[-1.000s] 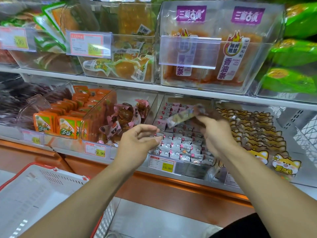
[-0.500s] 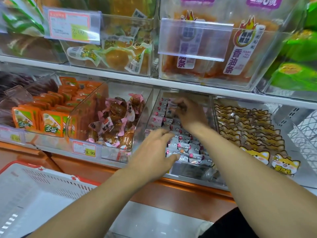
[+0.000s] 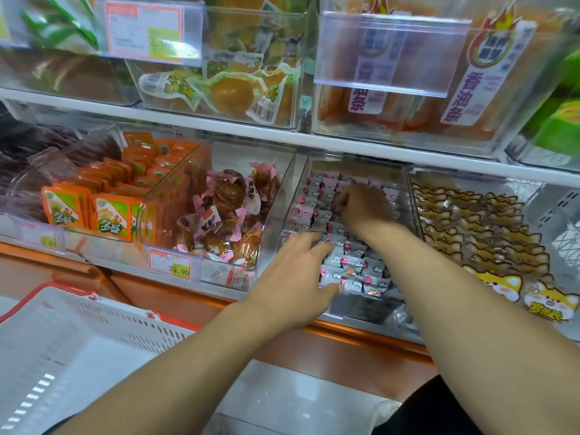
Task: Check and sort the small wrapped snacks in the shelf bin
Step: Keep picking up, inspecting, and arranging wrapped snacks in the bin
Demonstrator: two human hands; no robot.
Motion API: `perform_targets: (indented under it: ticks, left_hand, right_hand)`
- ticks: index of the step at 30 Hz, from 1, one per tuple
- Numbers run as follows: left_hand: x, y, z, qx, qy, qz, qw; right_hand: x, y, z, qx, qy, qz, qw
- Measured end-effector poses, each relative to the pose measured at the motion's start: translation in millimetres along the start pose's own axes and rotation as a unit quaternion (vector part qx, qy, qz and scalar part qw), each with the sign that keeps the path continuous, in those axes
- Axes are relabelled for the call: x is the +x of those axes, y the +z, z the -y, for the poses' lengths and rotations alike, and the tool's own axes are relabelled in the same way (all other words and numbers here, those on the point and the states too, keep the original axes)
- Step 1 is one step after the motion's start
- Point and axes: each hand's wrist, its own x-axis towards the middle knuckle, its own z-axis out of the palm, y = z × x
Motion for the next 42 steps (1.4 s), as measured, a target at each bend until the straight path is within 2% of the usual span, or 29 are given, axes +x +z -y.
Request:
perform_targets:
  ticks: [5, 8, 9, 11, 13, 16, 17, 19, 23, 25, 31, 36, 39, 40, 42]
  left_hand:
    - [-4, -7, -1, -0.048, -0.019, -0.014, 0.999]
    - [-5, -16, -3, -0.126, -0.034, -0.059, 0.990]
    - [-6, -20, -4, -0.183, -0.054, -0.086, 0.978]
    - [-8, -30, -2, -0.314, -0.108, -0.135, 0.934]
    - [-9, -40, 5, -0.397, -0.153, -0.154, 0.892]
    - [-15, -51, 16, -0.516, -0.188, -0.115, 0.828]
    - [-17, -53, 18, -0.544, -0.192, -0.103, 0.810]
    - [-23, -55, 21, -0.581, -0.192, -0.094, 0.785]
    - [-30, -60, 25, -0.640, -0.178, -0.094, 0.741]
    - [-32, -60, 26, -0.644, -0.185, -0.118, 0.733]
    - [-33, -54, 33, -0.618, -0.231, -0.157, 0.735]
    - [-30, -48, 32, -0.632, -0.240, -0.159, 0.720]
    - [-29, -41, 28, -0.623, -0.246, -0.156, 0.726]
    - [-28, -38, 25, -0.618, -0.245, -0.153, 0.731]
    - [-27, -34, 18, -0.606, -0.240, -0.157, 0.742]
  right_hand:
    - [-3, -16, 8, 0.148, 0.018, -0.098, 0.984]
    - [-11, -31, 10, 0.191, 0.030, -0.151, 0.969]
    - [-18, -36, 11, 0.205, 0.029, -0.172, 0.963]
    - [-36, -41, 12, 0.291, 0.029, -0.203, 0.934]
    - [-61, -46, 21, 0.475, 0.085, -0.165, 0.860]
    - [-95, -48, 32, 0.706, 0.146, -0.004, 0.693]
    - [-102, -48, 33, 0.738, 0.159, 0.036, 0.655]
    - [-115, -50, 30, 0.765, 0.168, 0.087, 0.615]
    - [-121, -55, 17, 0.766, 0.181, 0.115, 0.606]
    - [-121, -54, 11, 0.763, 0.184, 0.125, 0.606]
    - [-121, -50, 0, 0.746, 0.202, 0.151, 0.616]
    - [-120, -50, -2, 0.778, 0.210, 0.147, 0.574]
    - [-121, -51, -3, 0.782, 0.208, 0.165, 0.563]
    - [-121, -52, -3, 0.778, 0.195, 0.182, 0.569]
    - [-123, -53, -4, 0.752, 0.159, 0.207, 0.605]
